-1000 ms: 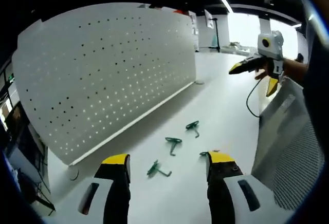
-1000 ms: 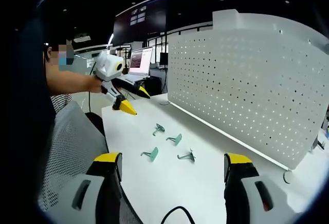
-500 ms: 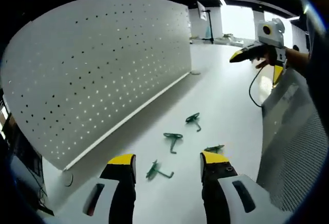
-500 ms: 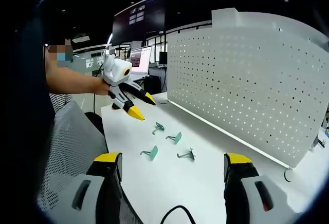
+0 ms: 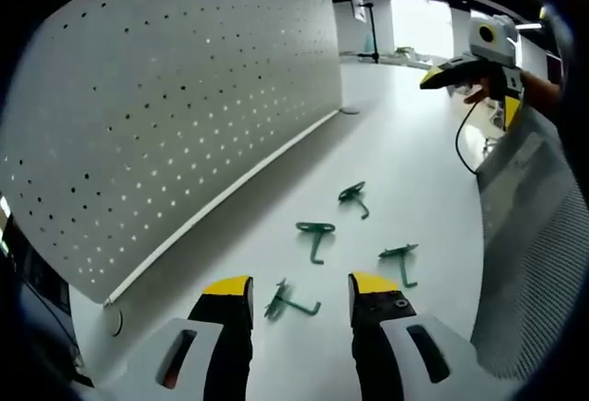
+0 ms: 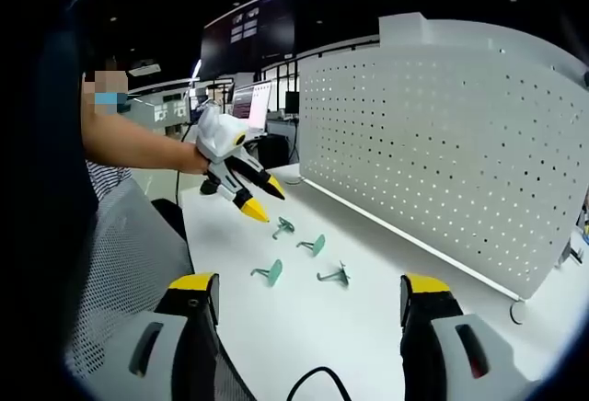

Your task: Insert the hook assembly into the mounting plate slot until the hook locks in place.

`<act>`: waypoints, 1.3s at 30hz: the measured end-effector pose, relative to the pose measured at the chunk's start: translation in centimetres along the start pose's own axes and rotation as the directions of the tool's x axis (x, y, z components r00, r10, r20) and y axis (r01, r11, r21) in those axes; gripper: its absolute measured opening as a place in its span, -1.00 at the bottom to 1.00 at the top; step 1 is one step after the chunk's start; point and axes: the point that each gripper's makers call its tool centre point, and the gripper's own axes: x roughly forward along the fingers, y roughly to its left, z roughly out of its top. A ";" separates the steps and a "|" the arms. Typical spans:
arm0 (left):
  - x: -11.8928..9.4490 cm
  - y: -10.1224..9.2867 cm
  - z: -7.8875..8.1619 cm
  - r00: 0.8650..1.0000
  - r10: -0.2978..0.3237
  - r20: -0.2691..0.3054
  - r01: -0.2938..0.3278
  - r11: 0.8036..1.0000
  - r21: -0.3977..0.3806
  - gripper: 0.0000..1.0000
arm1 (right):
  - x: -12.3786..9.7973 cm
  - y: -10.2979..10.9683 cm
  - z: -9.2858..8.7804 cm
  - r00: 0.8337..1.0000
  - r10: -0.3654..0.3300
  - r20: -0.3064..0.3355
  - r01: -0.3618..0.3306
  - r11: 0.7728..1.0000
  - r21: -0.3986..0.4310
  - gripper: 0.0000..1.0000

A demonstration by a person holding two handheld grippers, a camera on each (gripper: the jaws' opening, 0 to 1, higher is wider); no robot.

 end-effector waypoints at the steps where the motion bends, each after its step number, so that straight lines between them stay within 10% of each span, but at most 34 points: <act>1: 0.2 0.1 -0.1 1.000 -0.001 -0.004 0.001 1.000 0.000 -0.17 | 0.0 0.0 0.0 1.000 0.000 0.000 0.000 1.000 0.001 0.57; 39: 3.7 0.6 -2.1 0.992 -0.027 -0.120 0.037 0.996 0.084 -0.65 | 0.0 -0.3 -0.6 1.000 -0.007 -0.016 0.008 1.000 0.012 0.57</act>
